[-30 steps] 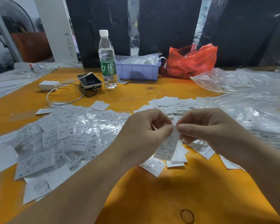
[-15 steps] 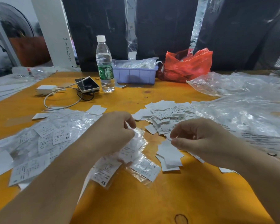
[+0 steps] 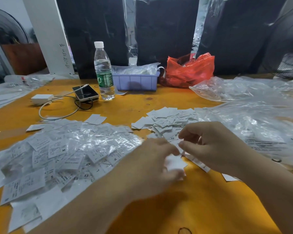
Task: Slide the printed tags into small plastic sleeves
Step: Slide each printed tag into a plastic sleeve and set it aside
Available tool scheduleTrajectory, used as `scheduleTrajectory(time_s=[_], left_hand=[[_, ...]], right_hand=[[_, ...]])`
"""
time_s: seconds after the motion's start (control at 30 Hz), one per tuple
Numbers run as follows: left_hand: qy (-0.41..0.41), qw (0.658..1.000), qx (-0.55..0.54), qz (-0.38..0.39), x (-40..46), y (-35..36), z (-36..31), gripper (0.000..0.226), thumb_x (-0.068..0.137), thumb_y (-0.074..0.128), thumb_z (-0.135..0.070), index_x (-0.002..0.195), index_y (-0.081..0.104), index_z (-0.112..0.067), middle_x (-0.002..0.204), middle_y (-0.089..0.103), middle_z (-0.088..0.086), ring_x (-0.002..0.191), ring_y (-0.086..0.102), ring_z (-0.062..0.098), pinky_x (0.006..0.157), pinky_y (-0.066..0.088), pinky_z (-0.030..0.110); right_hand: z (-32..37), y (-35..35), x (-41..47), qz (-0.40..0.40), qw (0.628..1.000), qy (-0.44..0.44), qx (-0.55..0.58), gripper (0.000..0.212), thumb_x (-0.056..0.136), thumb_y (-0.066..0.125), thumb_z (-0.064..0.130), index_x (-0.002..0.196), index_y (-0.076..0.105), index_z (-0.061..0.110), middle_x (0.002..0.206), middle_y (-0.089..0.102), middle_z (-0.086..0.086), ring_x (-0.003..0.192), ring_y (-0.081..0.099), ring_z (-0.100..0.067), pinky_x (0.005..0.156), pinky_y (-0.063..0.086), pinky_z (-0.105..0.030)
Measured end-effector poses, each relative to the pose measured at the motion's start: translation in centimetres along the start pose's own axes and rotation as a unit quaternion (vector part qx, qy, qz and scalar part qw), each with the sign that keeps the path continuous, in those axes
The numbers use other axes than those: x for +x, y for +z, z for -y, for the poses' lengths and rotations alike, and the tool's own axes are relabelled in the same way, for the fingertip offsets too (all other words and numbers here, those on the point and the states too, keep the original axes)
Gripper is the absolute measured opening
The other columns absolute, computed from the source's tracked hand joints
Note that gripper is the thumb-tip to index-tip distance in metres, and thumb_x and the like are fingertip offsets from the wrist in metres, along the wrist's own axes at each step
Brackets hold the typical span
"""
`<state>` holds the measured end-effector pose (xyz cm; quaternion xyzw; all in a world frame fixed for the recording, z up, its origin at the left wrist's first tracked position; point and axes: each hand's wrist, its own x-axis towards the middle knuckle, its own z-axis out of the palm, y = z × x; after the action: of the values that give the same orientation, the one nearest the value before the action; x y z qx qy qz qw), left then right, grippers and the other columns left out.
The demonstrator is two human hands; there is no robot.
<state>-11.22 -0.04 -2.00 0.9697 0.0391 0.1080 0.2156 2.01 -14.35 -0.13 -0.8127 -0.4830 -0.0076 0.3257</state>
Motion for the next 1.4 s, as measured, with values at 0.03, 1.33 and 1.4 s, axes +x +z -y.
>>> scheduleTrajectory(time_s=[0.03, 1.33, 1.4], left_hand=[[0.017, 0.999, 0.013, 0.032, 0.1, 0.5, -0.2, 0.046, 0.087, 0.057, -0.057, 0.128, 0.051, -0.038, 0.132, 0.043, -0.024, 0.119, 0.033, -0.006, 0.097, 0.037, 0.021], [-0.057, 0.982, -0.174, -0.049, 0.6, 0.4, 0.1, 0.008, 0.089, 0.060, -0.039, 0.094, 0.065, -0.042, 0.085, 0.069, -0.018, 0.077, 0.062, -0.002, 0.055, 0.047, 0.010], [-0.055, 0.981, -0.177, -0.051, 0.6, 0.5, 0.1, 0.008, 0.089, 0.060, -0.039, 0.094, 0.066, -0.041, 0.085, 0.069, -0.017, 0.076, 0.063, -0.002, 0.058, 0.047, 0.008]], right_hand=[[-0.1, -0.1, 0.1, -0.019, 0.999, -0.007, -0.035, 0.009, 0.087, 0.067, 0.027, 0.094, 0.071, 0.024, 0.082, 0.065, 0.013, 0.078, 0.058, -0.005, 0.067, 0.047, -0.023], [-4.3, -3.5, 0.9, -0.002, 0.920, 0.305, -0.247, 0.021, 0.084, 0.054, 0.009, 0.070, 0.042, 0.018, 0.074, 0.048, 0.000, 0.060, 0.045, -0.016, 0.049, 0.031, -0.026], [-4.5, -3.5, 0.9, -0.014, 0.922, 0.302, -0.241, 0.021, 0.080, 0.053, 0.004, 0.067, 0.042, 0.016, 0.070, 0.047, -0.001, 0.056, 0.042, -0.017, 0.047, 0.029, -0.025]])
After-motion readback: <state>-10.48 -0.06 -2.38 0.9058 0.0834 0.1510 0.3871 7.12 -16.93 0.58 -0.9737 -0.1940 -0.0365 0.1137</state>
